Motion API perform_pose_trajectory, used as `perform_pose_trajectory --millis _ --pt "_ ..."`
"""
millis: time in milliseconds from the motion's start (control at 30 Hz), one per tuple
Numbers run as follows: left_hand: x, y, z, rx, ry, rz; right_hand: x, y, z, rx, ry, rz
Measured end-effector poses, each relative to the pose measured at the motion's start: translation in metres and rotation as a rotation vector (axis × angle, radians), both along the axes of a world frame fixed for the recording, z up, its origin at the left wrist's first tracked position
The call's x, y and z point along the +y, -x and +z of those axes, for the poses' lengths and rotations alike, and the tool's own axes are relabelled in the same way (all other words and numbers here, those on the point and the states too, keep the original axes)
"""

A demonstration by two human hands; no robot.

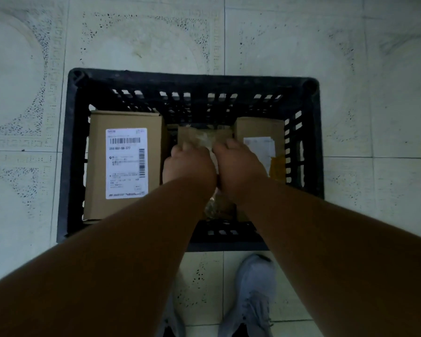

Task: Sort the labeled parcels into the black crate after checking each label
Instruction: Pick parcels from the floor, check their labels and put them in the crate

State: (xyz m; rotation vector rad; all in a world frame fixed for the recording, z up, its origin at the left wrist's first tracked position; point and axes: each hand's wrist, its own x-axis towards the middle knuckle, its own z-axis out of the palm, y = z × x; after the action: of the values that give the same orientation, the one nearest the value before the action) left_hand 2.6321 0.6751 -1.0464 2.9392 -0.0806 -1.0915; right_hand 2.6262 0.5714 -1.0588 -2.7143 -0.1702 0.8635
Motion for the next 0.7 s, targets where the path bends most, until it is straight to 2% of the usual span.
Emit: perform_pose_trajectory --millis 67,200,300,400,533,700 --pt "-0.001 -0.004 0.018 -0.128 0.095 0.082 -0.007 -0.007 0.021 -0.094 0.000 -0.065" --pt "-0.011 0.002 0.085 -0.205 0.319 0.129 -0.017 -0.003 0.086 -0.198 -0.032 -0.154" --pt "-0.013 -0.011 0.155 -0.401 0.466 0.093 -0.022 -0.004 0.158 -0.341 -0.296 -0.450" --pt "-0.018 -0.029 0.242 -0.553 0.583 0.097 -0.037 -0.010 0.247 -0.549 -0.413 -0.678" --pt "-0.041 -0.026 0.365 -0.538 0.757 0.114 -0.069 -0.003 0.377 -0.659 -0.454 -0.799" --pt "-0.096 -0.014 0.542 -0.500 1.026 0.080 -0.115 0.026 0.551 -0.798 -0.410 -0.894"
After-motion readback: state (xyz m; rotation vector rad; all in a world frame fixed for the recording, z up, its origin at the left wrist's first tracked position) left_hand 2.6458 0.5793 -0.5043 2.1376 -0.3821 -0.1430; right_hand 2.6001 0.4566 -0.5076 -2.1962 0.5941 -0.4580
